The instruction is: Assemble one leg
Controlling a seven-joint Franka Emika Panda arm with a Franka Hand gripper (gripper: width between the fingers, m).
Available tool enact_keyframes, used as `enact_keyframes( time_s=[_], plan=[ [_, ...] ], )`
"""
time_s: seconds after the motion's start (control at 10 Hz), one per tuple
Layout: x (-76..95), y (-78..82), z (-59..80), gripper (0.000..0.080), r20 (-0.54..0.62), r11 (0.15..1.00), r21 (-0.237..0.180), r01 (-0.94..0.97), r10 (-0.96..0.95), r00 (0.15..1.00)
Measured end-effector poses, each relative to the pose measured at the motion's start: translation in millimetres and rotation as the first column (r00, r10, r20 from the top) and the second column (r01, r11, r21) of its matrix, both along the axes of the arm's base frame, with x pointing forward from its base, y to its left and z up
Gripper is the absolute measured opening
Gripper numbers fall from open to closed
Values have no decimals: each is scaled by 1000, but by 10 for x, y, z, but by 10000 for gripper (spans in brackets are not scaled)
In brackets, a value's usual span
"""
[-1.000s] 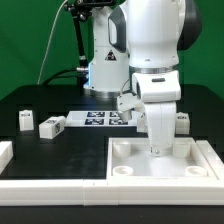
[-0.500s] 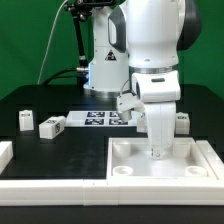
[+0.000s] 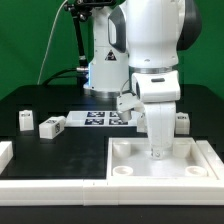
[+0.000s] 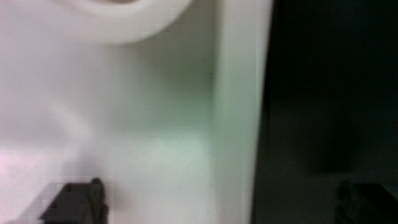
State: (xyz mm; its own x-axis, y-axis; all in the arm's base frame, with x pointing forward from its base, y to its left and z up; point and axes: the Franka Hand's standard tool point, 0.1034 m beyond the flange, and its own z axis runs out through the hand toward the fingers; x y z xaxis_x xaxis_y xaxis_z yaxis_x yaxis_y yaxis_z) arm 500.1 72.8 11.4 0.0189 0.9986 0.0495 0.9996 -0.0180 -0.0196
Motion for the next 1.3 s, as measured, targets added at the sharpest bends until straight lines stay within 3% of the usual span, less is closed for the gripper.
enact_keyframes(
  time_s=[0.2, 0.4, 0.7, 0.9, 1.1, 1.3],
  plan=[
    [-142, 24, 167, 649, 5, 999, -10, 36, -36, 999],
    [-297, 76, 242, 649, 10, 997, -11, 81, -81, 997],
    [-287, 65, 221, 649, 4, 988, -11, 155, -155, 988],
    [-289, 71, 221, 649, -3, 942, -13, 335, -335, 942],
    [-382, 83, 200, 649, -7, 824, 6, 566, -566, 824],
    [-511, 219, 180, 649, -46, 580, -13, 814, -814, 579]
  ],
)
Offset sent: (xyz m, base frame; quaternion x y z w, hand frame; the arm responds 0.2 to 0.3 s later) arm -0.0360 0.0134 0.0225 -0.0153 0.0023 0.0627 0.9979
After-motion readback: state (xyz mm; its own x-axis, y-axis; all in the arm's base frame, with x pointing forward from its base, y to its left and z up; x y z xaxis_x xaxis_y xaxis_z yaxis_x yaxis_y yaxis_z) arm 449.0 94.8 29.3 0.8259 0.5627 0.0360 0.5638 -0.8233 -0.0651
